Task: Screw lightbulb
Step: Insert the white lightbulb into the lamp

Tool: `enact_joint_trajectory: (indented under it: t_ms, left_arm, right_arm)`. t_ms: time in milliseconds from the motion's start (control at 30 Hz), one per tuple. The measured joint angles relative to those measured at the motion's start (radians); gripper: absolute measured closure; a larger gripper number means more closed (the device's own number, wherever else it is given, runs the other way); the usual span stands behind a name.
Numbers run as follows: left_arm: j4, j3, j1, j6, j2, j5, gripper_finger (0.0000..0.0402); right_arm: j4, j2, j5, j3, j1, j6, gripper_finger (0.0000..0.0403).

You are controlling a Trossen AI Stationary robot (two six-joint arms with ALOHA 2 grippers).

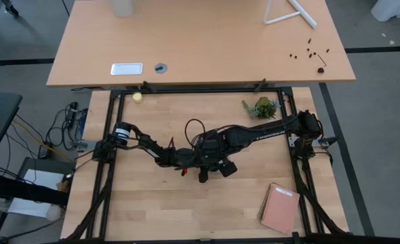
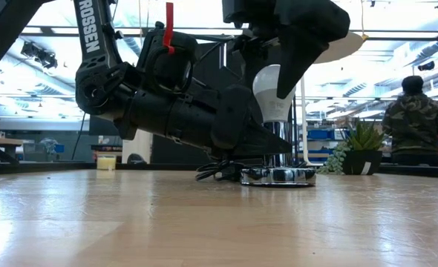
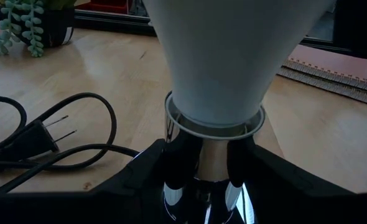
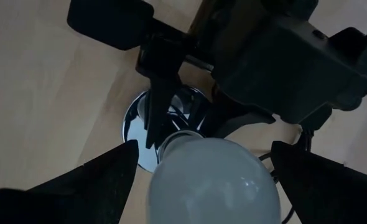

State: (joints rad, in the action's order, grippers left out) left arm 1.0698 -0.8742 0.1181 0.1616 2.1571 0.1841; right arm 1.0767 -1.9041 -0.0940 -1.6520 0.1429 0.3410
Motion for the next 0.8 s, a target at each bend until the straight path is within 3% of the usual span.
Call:
enact_joint_trajectory:
  t_ms: [800]
  left_arm:
    - [0.001, 0.0, 0.0, -0.003, 0.0, 0.0, 0.0211]
  right_arm:
    - [0.004, 0.0, -0.012, 0.0, -0.007, -0.104, 0.003]
